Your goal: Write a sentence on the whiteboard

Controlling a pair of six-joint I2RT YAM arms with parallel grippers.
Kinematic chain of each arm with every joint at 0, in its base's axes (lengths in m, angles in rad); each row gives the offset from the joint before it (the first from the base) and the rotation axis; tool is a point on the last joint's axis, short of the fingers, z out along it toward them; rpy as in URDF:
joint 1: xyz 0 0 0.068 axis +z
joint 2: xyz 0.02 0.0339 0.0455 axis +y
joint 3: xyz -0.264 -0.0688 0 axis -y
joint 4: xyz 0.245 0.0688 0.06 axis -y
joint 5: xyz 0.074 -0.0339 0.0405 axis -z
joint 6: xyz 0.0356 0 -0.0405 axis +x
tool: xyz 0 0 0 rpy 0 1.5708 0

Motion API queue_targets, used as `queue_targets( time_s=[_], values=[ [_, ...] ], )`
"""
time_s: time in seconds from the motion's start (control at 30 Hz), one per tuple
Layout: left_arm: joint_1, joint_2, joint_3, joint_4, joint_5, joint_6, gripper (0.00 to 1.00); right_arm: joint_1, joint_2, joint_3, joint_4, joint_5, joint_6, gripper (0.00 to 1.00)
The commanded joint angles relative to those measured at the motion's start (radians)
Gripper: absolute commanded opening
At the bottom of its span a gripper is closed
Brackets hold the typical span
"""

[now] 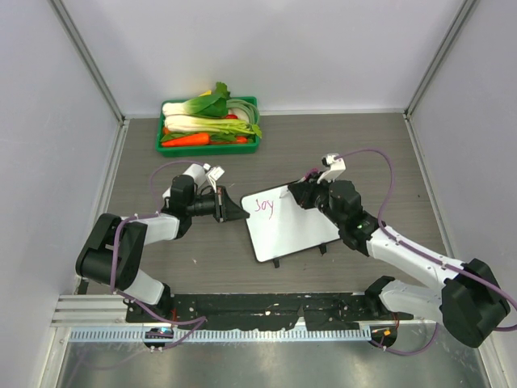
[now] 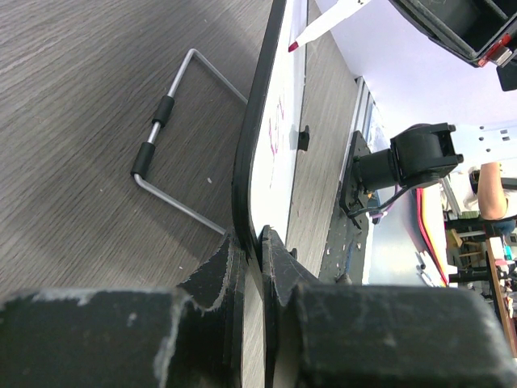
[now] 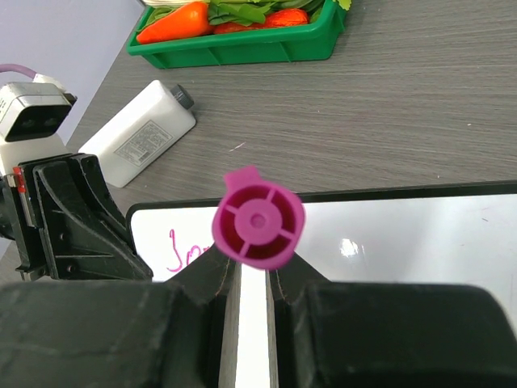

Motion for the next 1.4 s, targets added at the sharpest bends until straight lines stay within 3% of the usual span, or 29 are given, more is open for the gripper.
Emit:
queue_targets(
  time_s=[0.0, 0.4, 0.83, 1.37],
  values=[
    [-0.01, 0.019, -0.012, -0.025, -0.004, 0.059, 0.0, -0.003, -0.012, -0.027, 0.003, 0.024, -0.019, 0.01],
    [-0.01, 0.02, -0.009, -0.025, -0.001, 0.059, 0.0, -0.002, -0.055, -0.068, 0.0, -0.013, -0.01, 0.01],
    [-0.01, 0.022, -0.01, -0.023, 0.003, 0.056, 0.0, -0.005, -0.091, 0.014, 0.025, -0.024, 0.013, 0.01],
    [-0.01, 0.023, -0.009, -0.022, 0.005, 0.058, 0.0, -0.02, 0.014, 0.062, 0.043, -0.012, 0.025, 0.01]
  ],
)
